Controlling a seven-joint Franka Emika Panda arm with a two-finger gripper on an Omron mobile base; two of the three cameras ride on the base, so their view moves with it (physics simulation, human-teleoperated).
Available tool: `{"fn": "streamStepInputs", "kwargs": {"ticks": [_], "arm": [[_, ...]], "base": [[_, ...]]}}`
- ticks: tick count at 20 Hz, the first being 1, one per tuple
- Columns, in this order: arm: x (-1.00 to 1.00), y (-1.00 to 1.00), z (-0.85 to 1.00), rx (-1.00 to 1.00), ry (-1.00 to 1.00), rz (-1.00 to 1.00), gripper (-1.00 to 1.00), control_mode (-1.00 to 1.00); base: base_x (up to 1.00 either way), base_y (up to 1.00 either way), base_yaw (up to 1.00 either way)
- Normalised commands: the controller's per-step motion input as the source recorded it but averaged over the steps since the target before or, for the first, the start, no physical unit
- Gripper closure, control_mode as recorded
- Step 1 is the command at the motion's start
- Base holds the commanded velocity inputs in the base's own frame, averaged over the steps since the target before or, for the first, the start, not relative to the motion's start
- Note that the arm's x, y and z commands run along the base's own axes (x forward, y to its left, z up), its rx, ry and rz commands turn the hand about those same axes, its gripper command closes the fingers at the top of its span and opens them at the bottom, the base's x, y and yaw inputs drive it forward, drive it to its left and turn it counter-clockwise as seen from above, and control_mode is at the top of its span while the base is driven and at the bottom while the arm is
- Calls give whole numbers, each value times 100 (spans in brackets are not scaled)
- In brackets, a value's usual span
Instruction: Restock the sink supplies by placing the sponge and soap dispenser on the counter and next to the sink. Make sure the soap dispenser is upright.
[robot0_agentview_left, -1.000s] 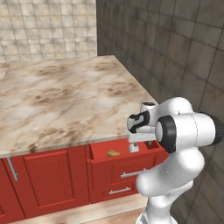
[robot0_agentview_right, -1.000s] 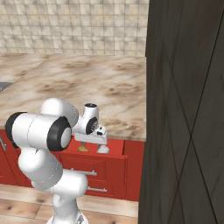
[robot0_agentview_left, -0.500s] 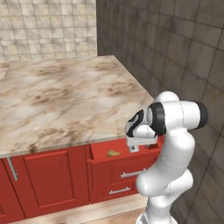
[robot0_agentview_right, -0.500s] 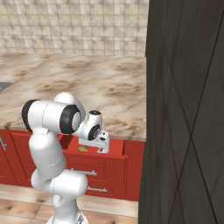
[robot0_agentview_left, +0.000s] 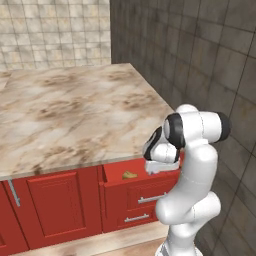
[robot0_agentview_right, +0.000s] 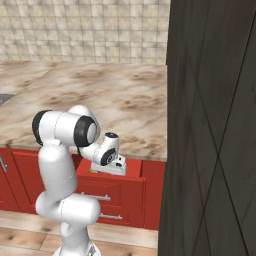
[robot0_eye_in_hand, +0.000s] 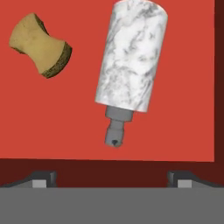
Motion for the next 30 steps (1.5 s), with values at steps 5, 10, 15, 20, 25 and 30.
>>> {"fn": "streamStepInputs", "kwargs": {"ticks": [5,10,15,20,25,30], "arm": [[-92,-14,0,6,0,-2,-100,-100],[-95,-11,0,3,0,-1,-100,-100],[-68,-3,12,1,0,-4,-100,-100],[38,4,8,-3,0,-6,-100,-100],[21,0,-34,-8,-5,0,-100,-100],[17,0,-30,-6,-3,0,-100,-100]], "base": [[0,0,0],[0,0,0],[0,0,0],[0,0,0],[0,0,0],[0,0,0]]}}
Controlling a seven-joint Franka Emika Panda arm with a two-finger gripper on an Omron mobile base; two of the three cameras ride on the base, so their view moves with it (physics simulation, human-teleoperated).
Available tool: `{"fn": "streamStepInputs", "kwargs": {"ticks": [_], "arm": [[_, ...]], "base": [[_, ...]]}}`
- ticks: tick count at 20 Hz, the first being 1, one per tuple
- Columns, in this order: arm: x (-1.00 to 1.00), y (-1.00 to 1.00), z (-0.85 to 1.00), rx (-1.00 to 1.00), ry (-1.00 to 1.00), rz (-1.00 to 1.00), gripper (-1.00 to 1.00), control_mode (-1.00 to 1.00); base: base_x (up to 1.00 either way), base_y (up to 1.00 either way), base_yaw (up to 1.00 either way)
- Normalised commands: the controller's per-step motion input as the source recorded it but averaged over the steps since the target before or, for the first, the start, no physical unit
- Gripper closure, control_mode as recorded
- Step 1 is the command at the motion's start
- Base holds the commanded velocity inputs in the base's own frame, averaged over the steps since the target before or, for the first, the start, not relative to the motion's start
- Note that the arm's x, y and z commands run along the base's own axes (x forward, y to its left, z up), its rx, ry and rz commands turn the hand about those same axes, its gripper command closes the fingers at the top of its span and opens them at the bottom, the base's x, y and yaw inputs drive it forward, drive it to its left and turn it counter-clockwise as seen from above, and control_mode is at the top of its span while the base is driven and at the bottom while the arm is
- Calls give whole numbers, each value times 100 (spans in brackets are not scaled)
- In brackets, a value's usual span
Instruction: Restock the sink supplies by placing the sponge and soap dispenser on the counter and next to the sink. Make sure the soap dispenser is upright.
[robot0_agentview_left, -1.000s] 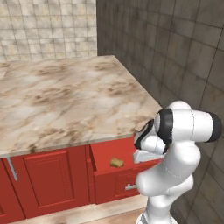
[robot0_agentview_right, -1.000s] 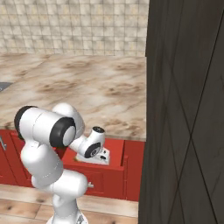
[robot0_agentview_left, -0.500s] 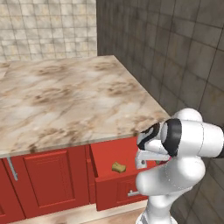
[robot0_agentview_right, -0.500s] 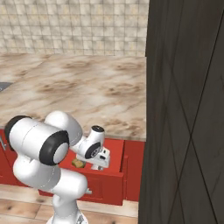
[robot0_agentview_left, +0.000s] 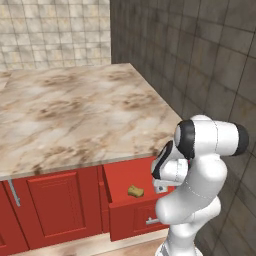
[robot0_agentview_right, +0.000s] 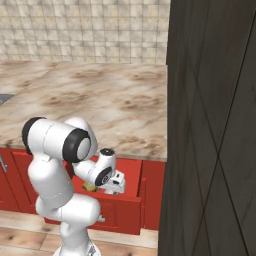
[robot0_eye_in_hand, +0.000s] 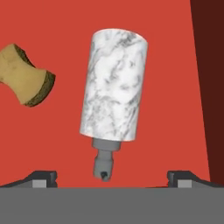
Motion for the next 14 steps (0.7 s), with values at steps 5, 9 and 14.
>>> {"fn": "streamStepInputs", "kwargs": {"ticks": [5,9,14], "arm": [[29,0,-14,-3,0,0,-100,-100],[31,0,-1,0,0,0,-100,-100],[28,0,-15,0,0,0,-100,-100]], "base": [[0,0,0],[0,0,0],[0,0,0]]}}
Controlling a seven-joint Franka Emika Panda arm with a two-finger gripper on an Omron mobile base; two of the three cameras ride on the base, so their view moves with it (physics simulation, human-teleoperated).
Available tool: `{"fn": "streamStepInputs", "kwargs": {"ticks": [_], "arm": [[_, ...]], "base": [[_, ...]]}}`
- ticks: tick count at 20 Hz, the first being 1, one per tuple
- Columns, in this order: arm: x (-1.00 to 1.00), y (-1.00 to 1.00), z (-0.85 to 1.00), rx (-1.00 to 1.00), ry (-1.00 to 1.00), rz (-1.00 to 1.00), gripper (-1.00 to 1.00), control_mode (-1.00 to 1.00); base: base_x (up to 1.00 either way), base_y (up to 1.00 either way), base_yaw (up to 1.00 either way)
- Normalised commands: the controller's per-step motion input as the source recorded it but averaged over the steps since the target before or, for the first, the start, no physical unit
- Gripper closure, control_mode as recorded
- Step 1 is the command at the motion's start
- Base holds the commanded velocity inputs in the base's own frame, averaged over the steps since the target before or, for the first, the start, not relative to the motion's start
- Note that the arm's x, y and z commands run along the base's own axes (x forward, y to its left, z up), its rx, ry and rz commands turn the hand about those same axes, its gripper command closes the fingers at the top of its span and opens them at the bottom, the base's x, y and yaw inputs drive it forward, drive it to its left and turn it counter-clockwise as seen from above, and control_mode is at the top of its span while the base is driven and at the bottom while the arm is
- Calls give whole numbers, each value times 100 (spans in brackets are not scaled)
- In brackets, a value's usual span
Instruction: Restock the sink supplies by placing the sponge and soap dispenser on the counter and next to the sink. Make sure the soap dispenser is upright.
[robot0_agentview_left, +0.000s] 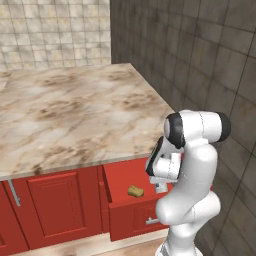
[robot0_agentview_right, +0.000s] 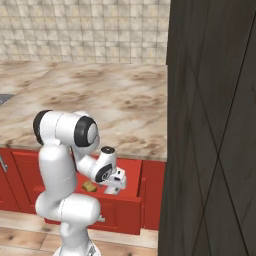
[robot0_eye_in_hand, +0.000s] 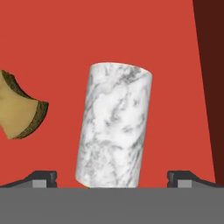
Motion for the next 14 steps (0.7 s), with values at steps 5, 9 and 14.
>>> {"fn": "streamStepInputs", "kwargs": {"ticks": [5,9,14], "arm": [[17,0,-30,0,0,0,-100,-100],[9,0,-28,0,0,0,-100,-100],[0,0,-32,0,0,-4,-100,-100]], "base": [[0,0,0],[0,0,0],[0,0,0]]}}
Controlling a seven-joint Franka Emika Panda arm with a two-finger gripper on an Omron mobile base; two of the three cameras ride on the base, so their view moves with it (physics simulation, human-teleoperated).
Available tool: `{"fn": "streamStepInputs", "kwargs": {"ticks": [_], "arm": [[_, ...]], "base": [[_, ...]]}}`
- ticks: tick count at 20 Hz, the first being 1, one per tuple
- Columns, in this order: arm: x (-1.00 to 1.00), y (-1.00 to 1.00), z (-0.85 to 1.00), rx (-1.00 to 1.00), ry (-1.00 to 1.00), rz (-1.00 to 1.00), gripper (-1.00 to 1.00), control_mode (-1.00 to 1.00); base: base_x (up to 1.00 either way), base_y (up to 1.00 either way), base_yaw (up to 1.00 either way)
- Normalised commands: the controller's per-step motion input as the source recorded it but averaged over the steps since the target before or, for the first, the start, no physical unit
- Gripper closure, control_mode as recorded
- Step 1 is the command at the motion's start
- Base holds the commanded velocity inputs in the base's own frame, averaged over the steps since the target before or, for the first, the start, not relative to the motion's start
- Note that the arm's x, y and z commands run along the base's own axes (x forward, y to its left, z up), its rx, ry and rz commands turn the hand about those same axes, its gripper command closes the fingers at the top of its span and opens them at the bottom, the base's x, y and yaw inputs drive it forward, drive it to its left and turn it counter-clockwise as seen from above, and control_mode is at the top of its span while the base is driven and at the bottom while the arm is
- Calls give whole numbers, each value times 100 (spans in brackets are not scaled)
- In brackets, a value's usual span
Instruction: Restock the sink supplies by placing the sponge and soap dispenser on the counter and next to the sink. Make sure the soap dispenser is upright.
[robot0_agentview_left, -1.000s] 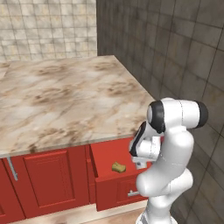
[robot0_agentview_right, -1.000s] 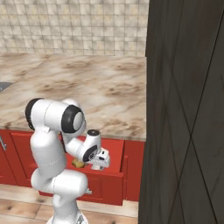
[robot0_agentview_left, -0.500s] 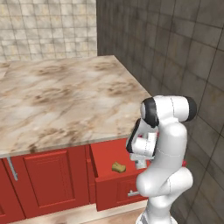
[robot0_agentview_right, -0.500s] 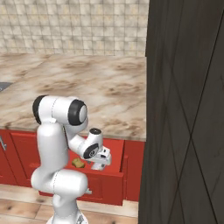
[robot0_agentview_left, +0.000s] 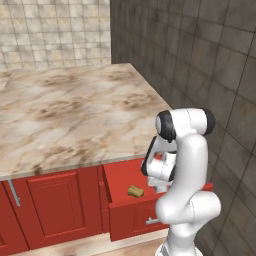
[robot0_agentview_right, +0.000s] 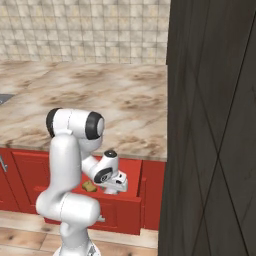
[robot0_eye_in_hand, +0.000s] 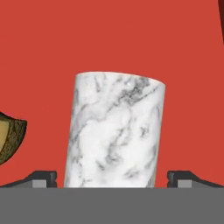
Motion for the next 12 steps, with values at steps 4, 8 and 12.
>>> {"fn": "streamStepInputs", "kwargs": {"ticks": [4,8,12], "arm": [[0,0,-33,0,0,-4,-100,-100],[-3,3,-31,0,0,-4,-100,-100],[-18,8,-18,0,0,-5,100,-100]], "base": [[0,0,0],[0,0,0],[0,0,0]]}}
